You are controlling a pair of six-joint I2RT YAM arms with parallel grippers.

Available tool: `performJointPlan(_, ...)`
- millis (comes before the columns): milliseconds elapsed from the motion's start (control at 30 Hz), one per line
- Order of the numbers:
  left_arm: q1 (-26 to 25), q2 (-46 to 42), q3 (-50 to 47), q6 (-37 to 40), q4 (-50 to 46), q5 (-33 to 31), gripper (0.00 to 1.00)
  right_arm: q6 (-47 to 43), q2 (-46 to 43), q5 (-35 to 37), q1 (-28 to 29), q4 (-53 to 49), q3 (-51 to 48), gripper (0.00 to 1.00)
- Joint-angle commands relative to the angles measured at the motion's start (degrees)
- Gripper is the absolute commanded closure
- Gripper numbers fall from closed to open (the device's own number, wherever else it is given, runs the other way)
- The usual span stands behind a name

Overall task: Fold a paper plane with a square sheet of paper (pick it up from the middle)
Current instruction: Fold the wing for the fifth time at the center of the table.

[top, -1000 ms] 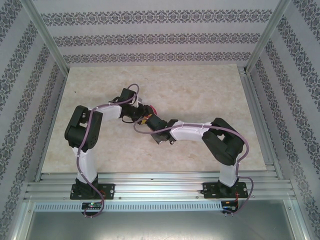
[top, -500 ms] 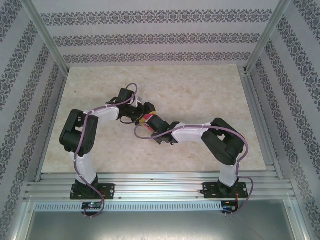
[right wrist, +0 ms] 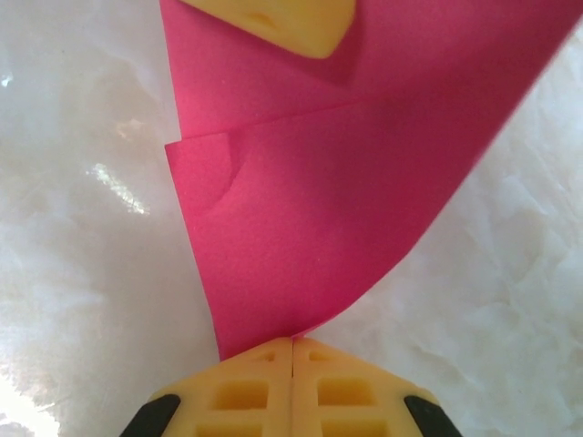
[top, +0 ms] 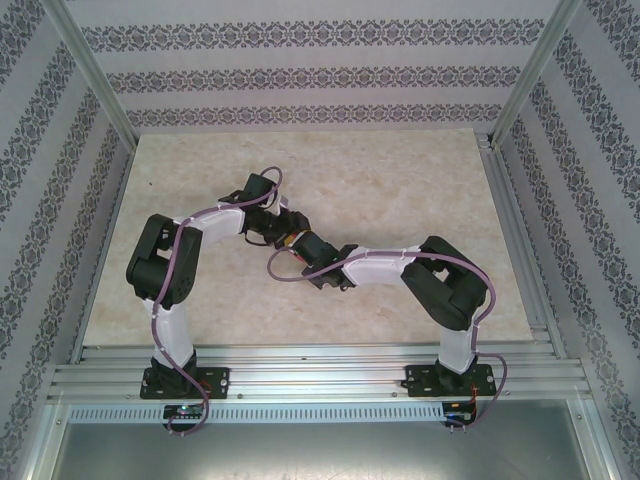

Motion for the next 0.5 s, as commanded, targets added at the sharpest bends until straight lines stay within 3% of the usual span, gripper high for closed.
performJointPlan(0, -1.2, 0.7, 0.9, 2.3, -5.1, -1.3, 0.55, -0.2, 1.3, 1.9, 0.3, -0.2, -0.4, 1.0)
performJointPlan(67, -1.3, 0.7, 0.6, 2.0, -4.7, -1.0, 0.66, 0.0, 1.3, 1.1, 0.3, 0.1, -0.7, 1.0)
performJointPlan(300, -1.3, 0.0, -1.3, 1.6, -3.9, -1.5, 0.75, 1.1, 1.2, 1.6, 0.5, 0.2, -0.9, 1.0)
performJointPlan(467, -1.3, -0.2, -2.5, 2.2, -3.8, -1.8, 0.89, 1.9, 1.1, 0.0, 0.4, 0.7, -0.8, 0.99)
